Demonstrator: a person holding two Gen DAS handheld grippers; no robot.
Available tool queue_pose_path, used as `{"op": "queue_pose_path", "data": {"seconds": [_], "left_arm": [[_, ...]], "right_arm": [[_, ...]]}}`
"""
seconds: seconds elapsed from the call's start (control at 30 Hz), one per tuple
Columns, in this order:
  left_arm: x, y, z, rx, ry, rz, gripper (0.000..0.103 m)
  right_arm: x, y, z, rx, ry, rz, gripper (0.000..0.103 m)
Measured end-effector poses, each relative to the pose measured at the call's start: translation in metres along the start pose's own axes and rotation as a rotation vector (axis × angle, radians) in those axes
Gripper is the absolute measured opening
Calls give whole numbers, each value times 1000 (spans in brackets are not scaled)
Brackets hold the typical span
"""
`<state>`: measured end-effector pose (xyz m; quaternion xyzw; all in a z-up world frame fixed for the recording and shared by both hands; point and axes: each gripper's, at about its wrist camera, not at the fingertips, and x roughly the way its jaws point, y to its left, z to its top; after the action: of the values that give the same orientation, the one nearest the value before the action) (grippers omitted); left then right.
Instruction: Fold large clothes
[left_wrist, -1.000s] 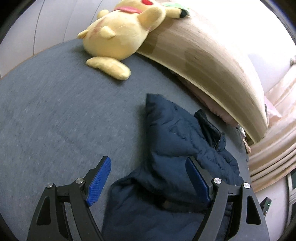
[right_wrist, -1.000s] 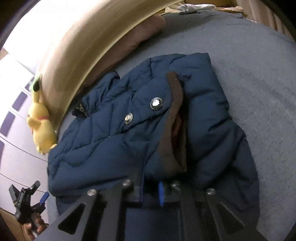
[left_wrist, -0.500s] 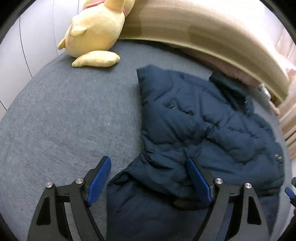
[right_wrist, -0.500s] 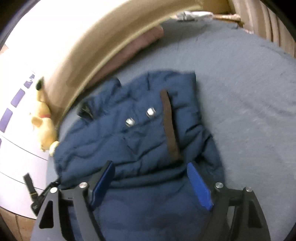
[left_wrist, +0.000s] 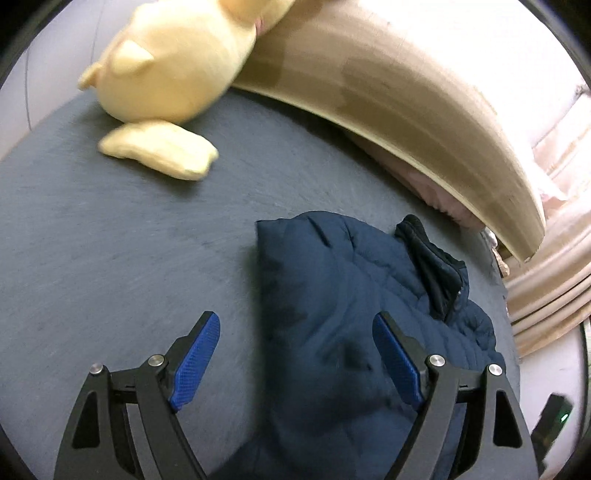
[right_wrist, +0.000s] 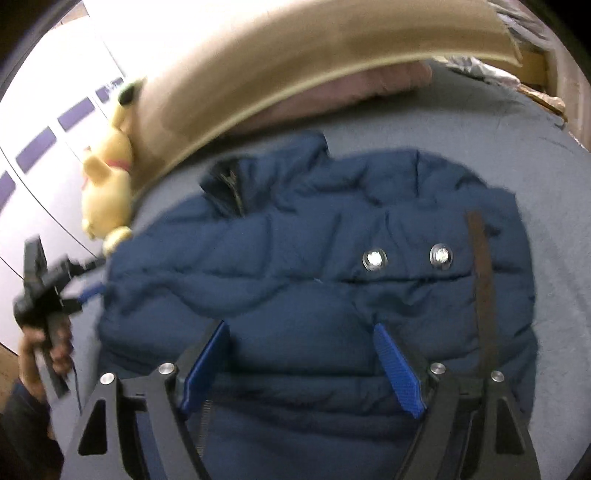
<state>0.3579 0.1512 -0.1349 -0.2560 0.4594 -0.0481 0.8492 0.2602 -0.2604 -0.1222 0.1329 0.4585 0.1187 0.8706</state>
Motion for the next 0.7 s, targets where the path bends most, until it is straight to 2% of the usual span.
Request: {"op": "queue_pose_path", "data": {"seconds": [0.03, 0.07, 0.1, 0.13, 0.17, 0.23, 0.33, 0.37, 0.43, 0.57, 0.67, 0.7], "left_arm": [[8, -1, 2, -2, 3, -2, 83], [14, -2, 4, 2, 6, 0, 76], [19, -2, 5, 9, 16, 2, 50], [28, -1, 6, 11, 47, -15, 31], [31, 0, 8, 6, 53, -29, 28], [24, -5, 8, 34, 11, -47, 14], [1, -26, 1, 176, -108, -54, 11], [6, -28, -1, 219, -107, -24, 11], [32, -18, -4, 224, -29, 37, 13], [36, -26, -12, 258, -52, 91, 17], [24, -34, -12, 245, -66, 146, 34], [18, -39, -12, 247, -77, 167, 51]], "right_arm": [[5, -2, -2, -9, 2, 5, 83], [6, -3, -3, -18, 3, 6, 83], [7, -4, -3, -24, 8, 6, 83], [9, -4, -4, -40, 18, 6, 83], [8, -5, -4, -47, 24, 5, 83], [10, -11, -6, -44, 37, 10, 83], [18, -9, -6, -54, 50, -8, 83], [20, -8, -7, -59, 51, -13, 83], [21, -8, -9, -68, 44, -13, 83], [22, -8, -11, -73, 51, -23, 83], [22, -8, -9, -74, 57, -25, 83], [20, -8, -8, -72, 61, -21, 83]]}}
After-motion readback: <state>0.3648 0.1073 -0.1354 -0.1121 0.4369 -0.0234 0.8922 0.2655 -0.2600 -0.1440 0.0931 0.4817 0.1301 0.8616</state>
